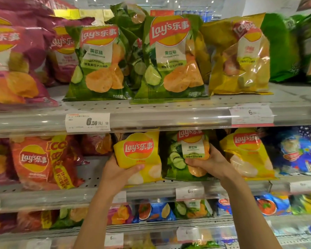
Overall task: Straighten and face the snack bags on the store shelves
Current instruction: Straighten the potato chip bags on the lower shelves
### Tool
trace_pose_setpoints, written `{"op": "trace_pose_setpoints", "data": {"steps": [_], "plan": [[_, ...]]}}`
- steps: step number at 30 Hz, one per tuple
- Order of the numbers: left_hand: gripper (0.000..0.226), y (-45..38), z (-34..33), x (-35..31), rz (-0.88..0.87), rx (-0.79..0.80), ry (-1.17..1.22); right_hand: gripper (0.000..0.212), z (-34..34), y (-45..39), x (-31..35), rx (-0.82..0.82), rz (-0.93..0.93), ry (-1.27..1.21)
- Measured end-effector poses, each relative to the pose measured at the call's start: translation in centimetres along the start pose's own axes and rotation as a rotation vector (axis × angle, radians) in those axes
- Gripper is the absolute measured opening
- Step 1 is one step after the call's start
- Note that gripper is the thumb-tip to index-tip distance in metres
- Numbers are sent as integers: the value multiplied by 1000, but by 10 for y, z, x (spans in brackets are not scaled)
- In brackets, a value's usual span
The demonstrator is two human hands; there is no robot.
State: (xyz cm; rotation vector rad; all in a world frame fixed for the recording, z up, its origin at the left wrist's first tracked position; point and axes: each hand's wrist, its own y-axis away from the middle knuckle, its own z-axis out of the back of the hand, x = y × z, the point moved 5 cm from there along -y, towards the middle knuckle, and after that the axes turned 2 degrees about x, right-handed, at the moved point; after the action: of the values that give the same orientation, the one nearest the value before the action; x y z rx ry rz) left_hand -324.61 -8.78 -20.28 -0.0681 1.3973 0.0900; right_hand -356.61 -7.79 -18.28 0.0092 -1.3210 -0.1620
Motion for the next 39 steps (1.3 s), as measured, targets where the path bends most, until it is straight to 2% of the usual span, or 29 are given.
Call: {"op": "trace_pose_setpoints", "data": {"steps": [4,8,12,16,22,26,31,35,39], "plan": [[69,5,6,-3,23,-66,49,76,-4,11,4,1,91,36],[70,7,0,-7,12,-57,68,89,8,29,15,-132,202,54],[63,8,-20,-16,-14,-5,81,83,30,48,18,-251,273,4],[56,9,-61,-24,-6,88,62,75,54,63,0,-340,233,-54],[64,9,-122,-32,31,216,37,43,94,84,-33,-508,174,-54],[69,8,-153,-35,60,293,67,46,117,98,-44,-567,144,-30],[61,7,-179,-38,70,334,59,47,131,110,-51,-579,115,-73],[46,7,-185,-39,85,369,-7,47,128,113,-47,-519,89,-67],[29,14,-179,-46,5,419,-60,63,103,114,-34,-431,110,-81]]}}
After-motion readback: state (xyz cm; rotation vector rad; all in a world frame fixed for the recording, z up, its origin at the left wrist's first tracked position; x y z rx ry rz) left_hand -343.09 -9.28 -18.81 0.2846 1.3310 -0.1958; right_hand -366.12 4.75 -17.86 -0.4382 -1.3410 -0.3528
